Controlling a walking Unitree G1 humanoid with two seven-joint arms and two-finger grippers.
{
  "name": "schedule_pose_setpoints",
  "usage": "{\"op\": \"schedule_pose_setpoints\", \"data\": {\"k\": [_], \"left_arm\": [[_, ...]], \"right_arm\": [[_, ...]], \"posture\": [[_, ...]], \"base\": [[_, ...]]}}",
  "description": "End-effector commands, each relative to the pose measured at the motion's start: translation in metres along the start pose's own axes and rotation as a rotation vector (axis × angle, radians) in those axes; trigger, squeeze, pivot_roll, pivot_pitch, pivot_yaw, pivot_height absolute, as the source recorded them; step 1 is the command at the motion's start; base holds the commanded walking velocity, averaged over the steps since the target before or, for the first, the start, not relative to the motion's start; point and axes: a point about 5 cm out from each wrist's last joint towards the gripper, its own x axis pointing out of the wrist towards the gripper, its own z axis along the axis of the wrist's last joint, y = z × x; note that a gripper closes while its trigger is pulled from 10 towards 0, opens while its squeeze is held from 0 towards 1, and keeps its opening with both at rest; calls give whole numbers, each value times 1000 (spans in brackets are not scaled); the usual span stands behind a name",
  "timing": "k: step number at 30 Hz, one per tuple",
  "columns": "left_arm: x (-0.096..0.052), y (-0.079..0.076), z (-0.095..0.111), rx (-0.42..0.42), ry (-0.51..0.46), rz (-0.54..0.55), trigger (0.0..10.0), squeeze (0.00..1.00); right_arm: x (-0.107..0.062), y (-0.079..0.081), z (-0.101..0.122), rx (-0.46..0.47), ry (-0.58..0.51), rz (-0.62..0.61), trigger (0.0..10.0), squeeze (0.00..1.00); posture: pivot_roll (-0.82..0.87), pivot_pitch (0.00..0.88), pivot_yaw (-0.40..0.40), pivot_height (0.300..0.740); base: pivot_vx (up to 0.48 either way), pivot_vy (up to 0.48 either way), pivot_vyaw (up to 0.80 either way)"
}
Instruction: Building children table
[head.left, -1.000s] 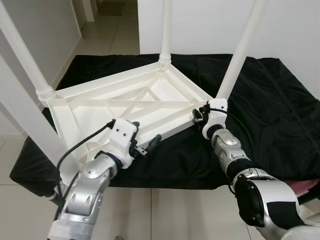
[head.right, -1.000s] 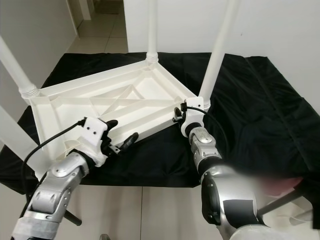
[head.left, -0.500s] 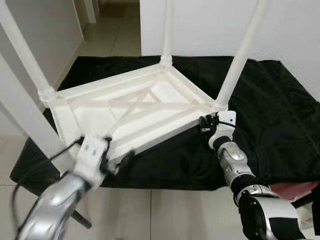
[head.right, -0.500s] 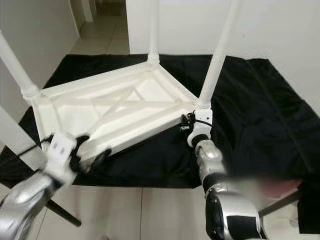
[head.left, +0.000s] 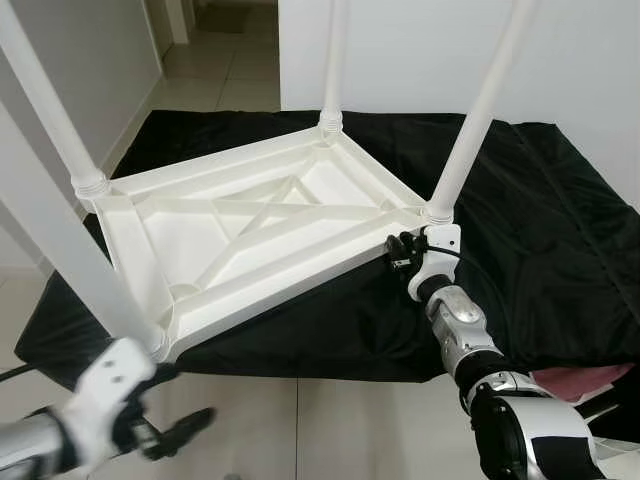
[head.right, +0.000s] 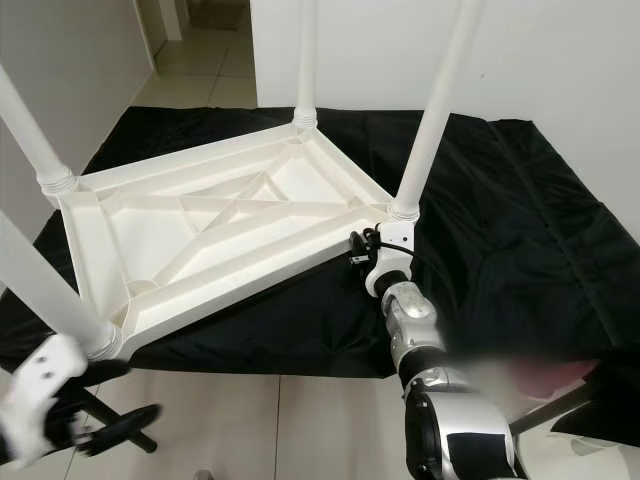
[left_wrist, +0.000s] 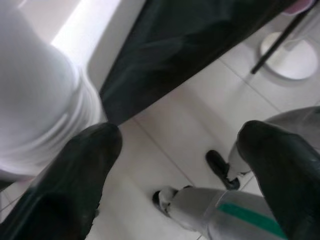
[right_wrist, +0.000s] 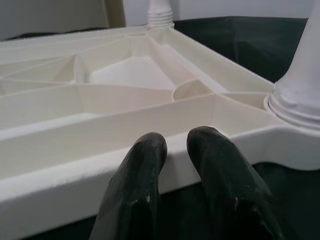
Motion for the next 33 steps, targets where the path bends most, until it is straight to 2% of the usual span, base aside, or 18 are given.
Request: {"op": "schedule_pose_setpoints", "data": {"k": [1, 2, 3, 5, 10, 11, 12, 14, 15, 16, 18, 23, 24, 25, 28, 30, 32, 33], "left_arm": [[-9, 6, -2, 0, 26, 13, 10000, 0], [-20, 12, -2, 8, 54, 53, 10000, 0], [-20, 12, -2, 8, 54, 53, 10000, 0], [-43, 24, -3, 29, 118, 136, 10000, 0], [-51, 28, -3, 24, 143, 166, 10000, 0], [-59, 34, -3, 24, 158, 210, 10000, 0], [-69, 53, -2, 55, 178, 328, 10000, 0], [-69, 53, -2, 55, 178, 328, 10000, 0], [-79, 69, -2, 66, 199, 432, 10000, 0], [-79, 69, -2, 66, 199, 432, 10000, 0], [-87, 104, 14, 97, 111, 660, 10000, 0], [-83, 119, 27, 45, -21, 762, 10000, 0], [-78, 120, 30, 47, -57, 746, 10000, 0], [-59, 112, 38, 39, -140, 662, 10000, 0], [-51, 109, 42, 33, -173, 634, 10000, 0], [-38, 103, 46, 28, -214, 582, 10000, 0], [-34, 101, 47, 25, -221, 561, 10000, 0], [-25, 96, 48, 22, -236, 514, 10000, 0]], "right_arm": [[2, 4, 0, 6, 7, 13, 10000, 0], [2, 4, 0, 3, 8, 16, 10000, 0], [2, 4, 0, 3, 8, 16, 10000, 0], [2, 4, 0, -1, 9, 20, 10000, 0], [3, 3, 1, 1, 8, 18, 10000, 0], [3, 3, 1, 3, 8, 16, 10000, 0], [3, 3, 1, 6, 7, 14, 10000, 0], [3, 3, 1, 6, 7, 14, 10000, 0], [3, 4, 0, 8, 7, 12, 10000, 0], [3, 4, 0, 8, 7, 12, 10000, 0], [2, 5, -1, 12, 6, 9, 10000, 0], [1, 6, -2, 17, 5, 5, 10000, 0], [1, 6, -2, 18, 5, 2, 10000, 0], [-1, 4, -3, 19, 4, -11, 10000, 0], [-2, 3, -4, 20, 3, -16, 10000, 0], [-5, 2, -7, 25, 9, -31, 10000, 0], [-5, 1, -8, 28, 13, -38, 10000, 0], [-7, 0, -11, 26, 23, -64, 10000, 0]], "posture": [[127, 57, -36, 740], [132, 60, -37, 740], [132, 60, -37, 740], [137, 62, -38, 740], [139, 62, -38, 740], [141, 62, -37, 740], [142, 64, -34, 740], [142, 64, -34, 740], [143, 64, -34, 740], [143, 64, -34, 740], [141, 65, -30, 740], [134, 65, -22, 740], [126, 67, -17, 740], [116, 68, -11, 740], [116, 68, -11, 740], [98, 70, -3, 740], [98, 70, -3, 740], [96, 74, -3, 740]], "base": [[0, 0, 0], [0, 0, 0], [0, 0, 0], [0, 0, 0], [0, 0, 0], [0, 0, 0], [0, 0, 0], [0, 0, 0], [0, 0, 0], [0, 0, 0], [0, 0, 0], [0, 0, 0], [0, 0, 0], [0, 0, 0], [0, 0, 0], [0, 0, 0], [0, 0, 0], [0, 0, 0]]}}
